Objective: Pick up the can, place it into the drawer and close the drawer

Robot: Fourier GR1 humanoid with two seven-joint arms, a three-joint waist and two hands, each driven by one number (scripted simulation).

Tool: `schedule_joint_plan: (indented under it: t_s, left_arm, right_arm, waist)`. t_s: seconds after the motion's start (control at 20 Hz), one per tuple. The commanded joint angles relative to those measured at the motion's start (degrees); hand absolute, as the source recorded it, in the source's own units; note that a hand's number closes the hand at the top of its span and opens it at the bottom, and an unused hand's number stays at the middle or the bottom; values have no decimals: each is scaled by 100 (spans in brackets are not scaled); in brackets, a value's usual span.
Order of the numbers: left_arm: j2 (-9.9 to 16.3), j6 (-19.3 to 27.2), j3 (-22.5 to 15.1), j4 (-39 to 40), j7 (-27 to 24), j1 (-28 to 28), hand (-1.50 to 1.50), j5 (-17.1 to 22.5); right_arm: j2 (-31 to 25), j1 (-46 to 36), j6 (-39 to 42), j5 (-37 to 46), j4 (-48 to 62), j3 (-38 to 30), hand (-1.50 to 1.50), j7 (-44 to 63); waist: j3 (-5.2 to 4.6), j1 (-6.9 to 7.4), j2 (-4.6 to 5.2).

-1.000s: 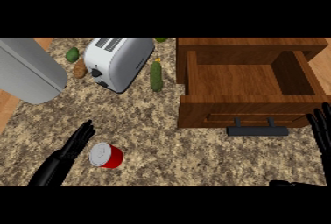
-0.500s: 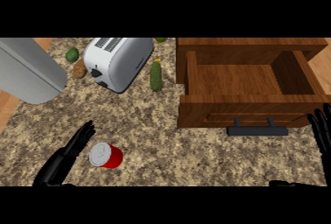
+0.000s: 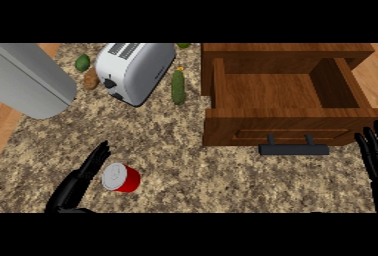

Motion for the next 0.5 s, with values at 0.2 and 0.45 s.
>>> schedule_joint_plan:
  t_s: [0.2, 0.45]
  left_arm:
    - [-188, 195, -107, 64, 105, -90, -150, -111]
    - [-123, 228, -80, 793, -423, -366, -150, -259]
  right_arm:
    - [-96, 58, 294, -243, 114, -309, -150, -124]
    - [-120, -100, 301, -297, 209, -418, -150, 17]
  waist:
    - [2, 2, -2]
    - [1, 1, 0]
